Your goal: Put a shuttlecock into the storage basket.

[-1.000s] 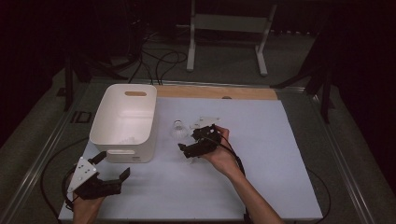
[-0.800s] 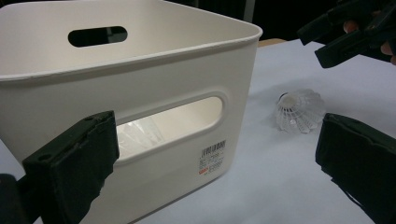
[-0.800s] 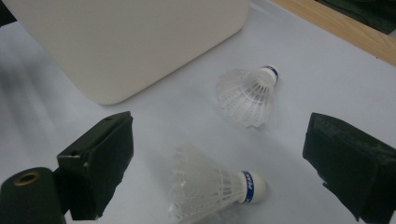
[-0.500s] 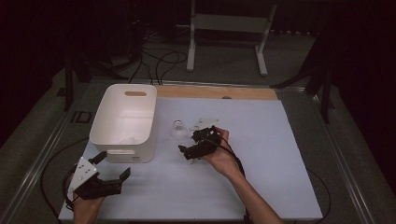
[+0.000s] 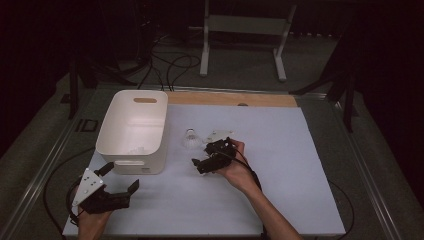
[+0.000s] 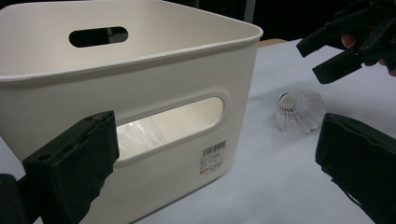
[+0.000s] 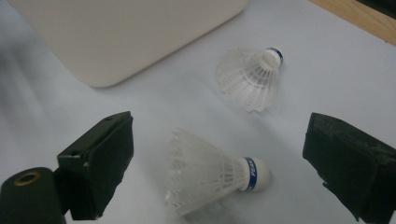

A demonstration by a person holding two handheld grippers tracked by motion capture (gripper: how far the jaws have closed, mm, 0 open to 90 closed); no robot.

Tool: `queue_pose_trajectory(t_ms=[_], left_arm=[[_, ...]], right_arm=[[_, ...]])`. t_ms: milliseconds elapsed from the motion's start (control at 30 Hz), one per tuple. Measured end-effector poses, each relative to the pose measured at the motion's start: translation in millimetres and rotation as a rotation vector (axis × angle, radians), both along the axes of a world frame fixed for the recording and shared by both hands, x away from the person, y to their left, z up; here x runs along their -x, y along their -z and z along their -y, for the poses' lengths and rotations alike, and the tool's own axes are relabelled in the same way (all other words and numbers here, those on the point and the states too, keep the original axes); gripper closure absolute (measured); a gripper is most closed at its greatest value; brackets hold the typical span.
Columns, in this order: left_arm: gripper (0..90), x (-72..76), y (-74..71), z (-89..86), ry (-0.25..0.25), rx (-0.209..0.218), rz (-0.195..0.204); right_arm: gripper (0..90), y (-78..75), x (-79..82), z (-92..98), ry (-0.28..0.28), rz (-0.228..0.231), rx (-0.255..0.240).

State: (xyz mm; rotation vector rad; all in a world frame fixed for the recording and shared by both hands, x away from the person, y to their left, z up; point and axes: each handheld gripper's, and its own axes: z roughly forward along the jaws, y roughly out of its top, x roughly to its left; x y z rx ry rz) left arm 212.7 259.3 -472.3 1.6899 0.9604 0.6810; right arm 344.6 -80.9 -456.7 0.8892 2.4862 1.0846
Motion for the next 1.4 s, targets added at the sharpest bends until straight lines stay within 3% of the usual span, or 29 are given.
queue_pose_trajectory(t_ms=[467,1400], left_arm=[[0.0,0.3,-0.2,-0.4,-0.002,0.001,0.001],[0.0,0.5,-0.5,-0.8,-0.003,0.001,0.002]], right_arm=[[8.9,11.1,0.1,-5.1,0.012,-0.002,0.045],[9.0,24.0,-1.9,-6.0,0.021,-0.024,0.083]])
